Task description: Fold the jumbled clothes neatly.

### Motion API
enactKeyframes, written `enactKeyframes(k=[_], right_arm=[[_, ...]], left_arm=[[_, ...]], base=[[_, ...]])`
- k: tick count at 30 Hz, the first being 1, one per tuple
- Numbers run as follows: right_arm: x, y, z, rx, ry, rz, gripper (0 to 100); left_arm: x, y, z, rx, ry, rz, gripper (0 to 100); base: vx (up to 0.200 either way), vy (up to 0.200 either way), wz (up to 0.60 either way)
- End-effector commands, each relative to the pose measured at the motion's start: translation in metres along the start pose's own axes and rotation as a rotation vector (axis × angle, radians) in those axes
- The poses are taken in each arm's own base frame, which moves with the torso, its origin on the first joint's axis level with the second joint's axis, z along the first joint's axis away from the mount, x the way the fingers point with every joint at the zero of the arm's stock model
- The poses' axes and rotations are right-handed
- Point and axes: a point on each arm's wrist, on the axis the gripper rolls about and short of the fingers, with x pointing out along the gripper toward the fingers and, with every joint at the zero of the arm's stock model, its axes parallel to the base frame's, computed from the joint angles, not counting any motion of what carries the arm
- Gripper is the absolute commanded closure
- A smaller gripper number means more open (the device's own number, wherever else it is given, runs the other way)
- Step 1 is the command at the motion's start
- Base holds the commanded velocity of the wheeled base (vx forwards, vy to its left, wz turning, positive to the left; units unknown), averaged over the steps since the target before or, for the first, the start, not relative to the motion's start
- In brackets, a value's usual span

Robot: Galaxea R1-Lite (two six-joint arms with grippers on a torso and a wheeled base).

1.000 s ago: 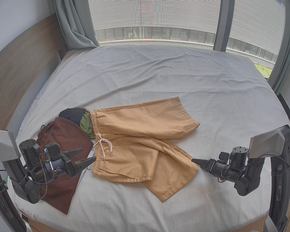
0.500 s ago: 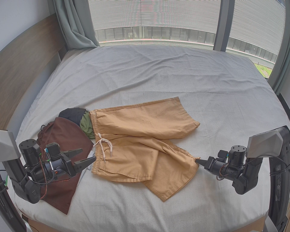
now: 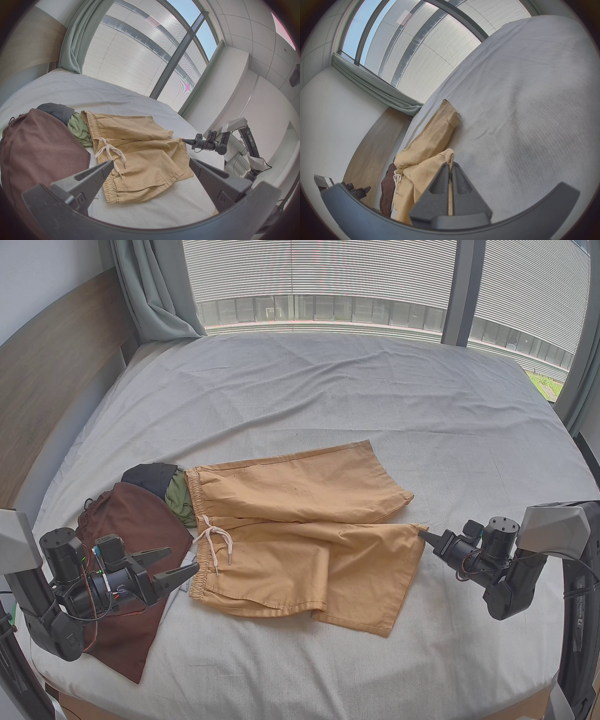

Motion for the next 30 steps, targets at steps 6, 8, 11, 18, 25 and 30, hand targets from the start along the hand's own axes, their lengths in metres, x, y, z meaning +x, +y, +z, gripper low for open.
enactKeyframes(k=[6,8,11,18,25,30], right_arm=[[0.012,0.005,0.008,-0.022,-0.038,0.039,100],[0.014,0.005,0.009,-0.023,-0.043,0.044,100],[0.017,0.004,0.010,-0.026,-0.049,0.046,100],[0.023,0.005,0.015,-0.038,-0.072,0.064,100],[0.033,0.001,0.004,-0.035,-0.085,0.032,100],[0.033,0.001,0.004,-0.036,-0.087,0.034,100]], left_arm=[[0.000,0.000,0.000,-0.002,0.001,0.000,0],[0.000,0.000,0.000,-0.002,0.001,0.000,0],[0.000,0.001,-0.001,-0.003,0.003,0.000,0],[0.000,0.001,-0.001,-0.003,0.002,0.002,0],[0.000,0.001,0.000,-0.002,0.001,0.002,0],[0.000,0.001,0.000,-0.001,0.000,0.001,0]], base=[[0.000,0.000,0.00],[0.000,0.000,0.00],[0.000,0.000,0.00],[0.000,0.000,0.00],[0.000,0.000,0.00],[0.000,0.000,0.00]])
